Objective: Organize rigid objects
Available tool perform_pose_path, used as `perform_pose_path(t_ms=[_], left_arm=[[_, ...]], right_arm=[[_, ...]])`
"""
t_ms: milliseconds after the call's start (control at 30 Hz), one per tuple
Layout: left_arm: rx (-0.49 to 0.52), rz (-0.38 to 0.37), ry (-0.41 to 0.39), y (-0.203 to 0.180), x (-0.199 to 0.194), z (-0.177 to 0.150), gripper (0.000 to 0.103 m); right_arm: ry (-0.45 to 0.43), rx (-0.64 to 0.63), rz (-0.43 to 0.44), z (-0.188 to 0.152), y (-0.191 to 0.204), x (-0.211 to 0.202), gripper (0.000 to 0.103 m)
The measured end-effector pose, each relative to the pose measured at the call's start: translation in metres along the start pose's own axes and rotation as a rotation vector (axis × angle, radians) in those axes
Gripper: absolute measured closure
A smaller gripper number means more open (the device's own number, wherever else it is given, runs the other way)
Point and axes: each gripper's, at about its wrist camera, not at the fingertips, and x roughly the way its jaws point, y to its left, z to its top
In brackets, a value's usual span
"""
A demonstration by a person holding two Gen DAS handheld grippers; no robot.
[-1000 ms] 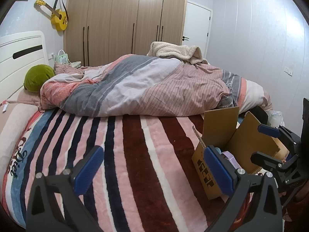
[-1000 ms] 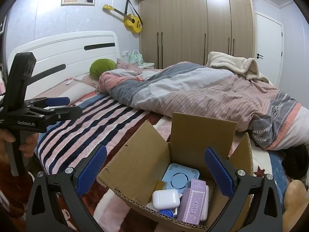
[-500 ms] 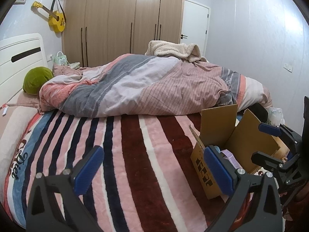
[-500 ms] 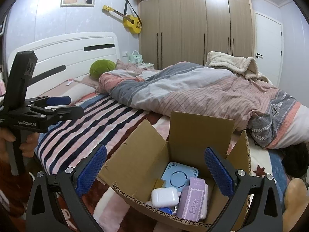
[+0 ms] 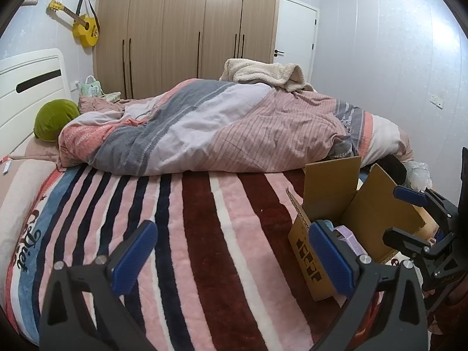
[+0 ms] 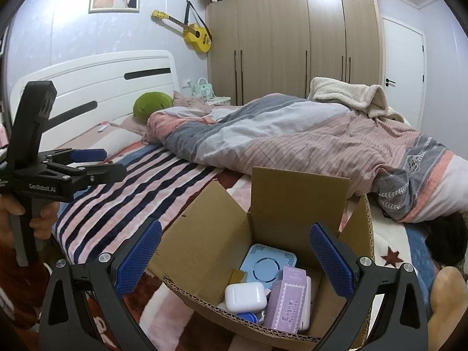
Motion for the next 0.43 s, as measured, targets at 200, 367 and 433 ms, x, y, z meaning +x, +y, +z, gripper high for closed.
perform_pose_path(t_ms=[200,367,433], left_arm=[[0.001,0.001,0.000,0.0008,0.0001,0.0002,0.000],[0.001,-0.002,-0.003,0.0009,0.0008,0.0003,0.000],[0.002,0.000,-0.002,0.0013,0.0019,0.0003,0.000]], right_arm=[[-0.001,-0.002,0.003,0.0004,-0.0006,0.0013,0.001],[-0.001,0.001,0.003,0.0002,0.0000,0.0011,0.001],[-0.001,0.001,0.001,0.0004,0.0007,0.0016,0.001]])
